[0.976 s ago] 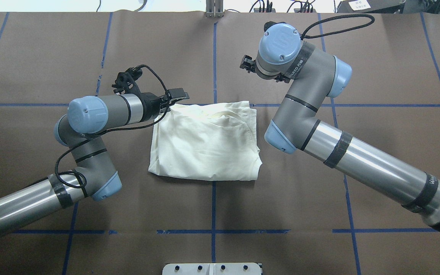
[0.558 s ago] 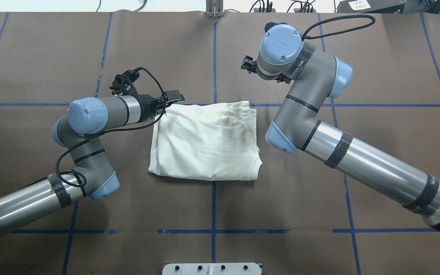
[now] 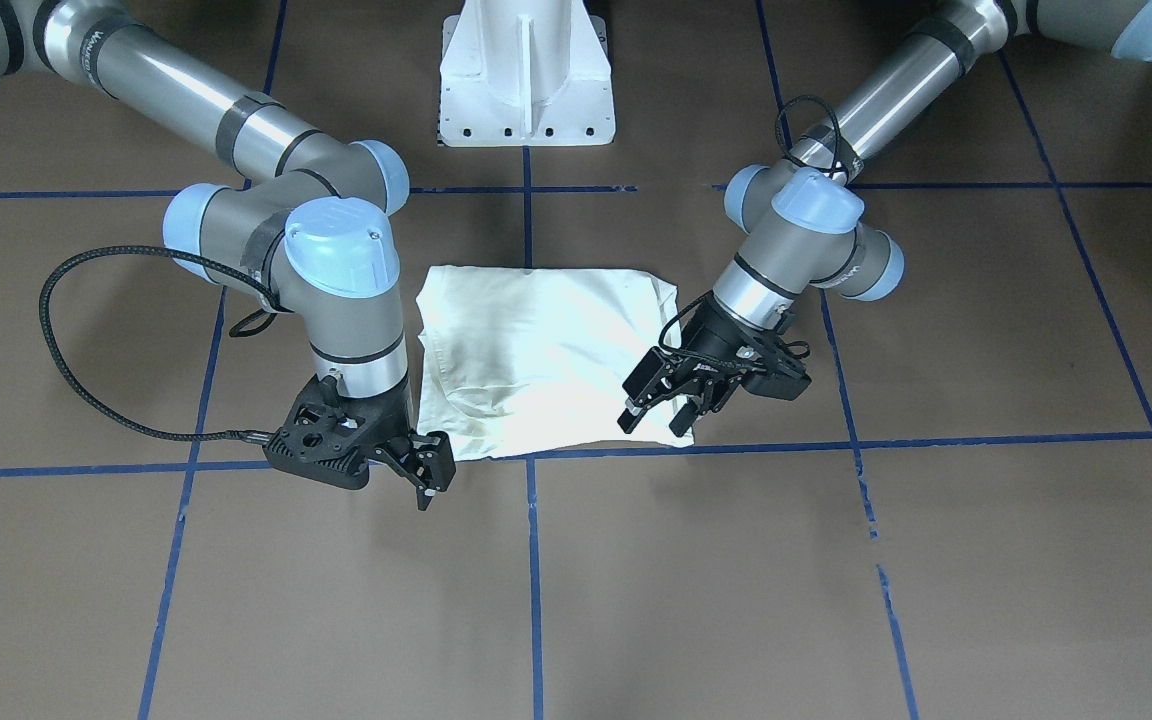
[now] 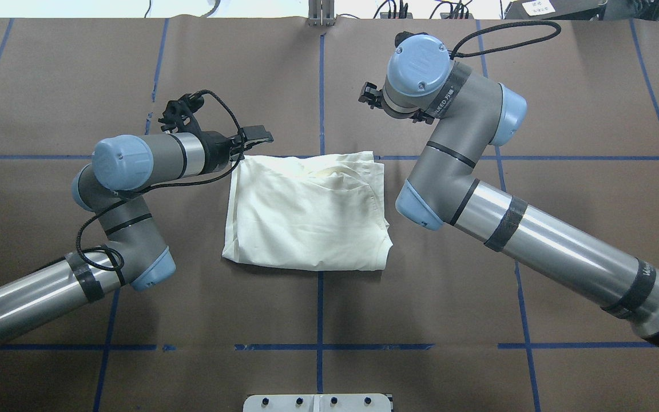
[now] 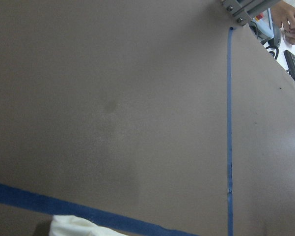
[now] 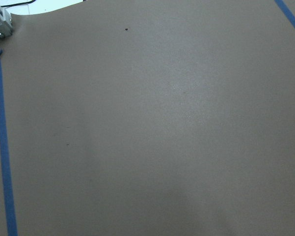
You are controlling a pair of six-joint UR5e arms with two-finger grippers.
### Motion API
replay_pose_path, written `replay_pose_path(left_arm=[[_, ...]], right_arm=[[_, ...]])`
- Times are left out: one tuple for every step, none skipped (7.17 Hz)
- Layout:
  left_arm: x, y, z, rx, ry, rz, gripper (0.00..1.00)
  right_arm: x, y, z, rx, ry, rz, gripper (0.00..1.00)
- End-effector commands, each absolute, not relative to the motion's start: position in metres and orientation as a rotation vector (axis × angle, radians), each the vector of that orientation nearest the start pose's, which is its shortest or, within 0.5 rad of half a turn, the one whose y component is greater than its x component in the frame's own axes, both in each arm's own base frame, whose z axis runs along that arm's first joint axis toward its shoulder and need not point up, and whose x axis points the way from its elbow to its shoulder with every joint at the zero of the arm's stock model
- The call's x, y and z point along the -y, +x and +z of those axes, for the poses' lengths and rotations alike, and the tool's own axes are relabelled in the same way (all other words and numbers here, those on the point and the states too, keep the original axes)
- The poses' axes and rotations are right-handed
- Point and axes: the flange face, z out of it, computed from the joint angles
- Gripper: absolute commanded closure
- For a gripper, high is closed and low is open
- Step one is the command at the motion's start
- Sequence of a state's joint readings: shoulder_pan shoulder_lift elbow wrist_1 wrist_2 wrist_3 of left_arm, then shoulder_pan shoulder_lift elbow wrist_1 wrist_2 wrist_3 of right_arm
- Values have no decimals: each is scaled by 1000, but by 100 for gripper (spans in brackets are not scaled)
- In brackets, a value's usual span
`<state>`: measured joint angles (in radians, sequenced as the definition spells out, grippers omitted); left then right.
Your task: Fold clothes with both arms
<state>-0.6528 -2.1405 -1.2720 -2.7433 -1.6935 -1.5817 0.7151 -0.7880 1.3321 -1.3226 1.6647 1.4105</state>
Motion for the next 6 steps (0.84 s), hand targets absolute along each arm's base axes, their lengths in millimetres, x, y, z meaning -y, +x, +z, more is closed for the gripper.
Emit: replay_pose_path(left_arm=[[562, 442, 323, -1421, 362, -311, 5], [567, 411, 341, -1392, 396, -197, 2], [576, 388, 352, -1365, 434, -122, 2], [578, 384, 356, -1358, 439, -116, 1], [577, 384, 355, -1359, 440, -115, 1], [577, 384, 355, -1360, 440, -115, 1]], right_arm=[[592, -507, 243, 796, 261, 480, 0], [580, -518, 239, 806, 255, 462, 0], [562, -531, 230, 821, 244, 431, 0], [536, -547, 220, 844, 236, 390, 0], [523, -559, 221, 837, 230, 364, 0], [503, -573, 218, 821, 219, 325, 0]])
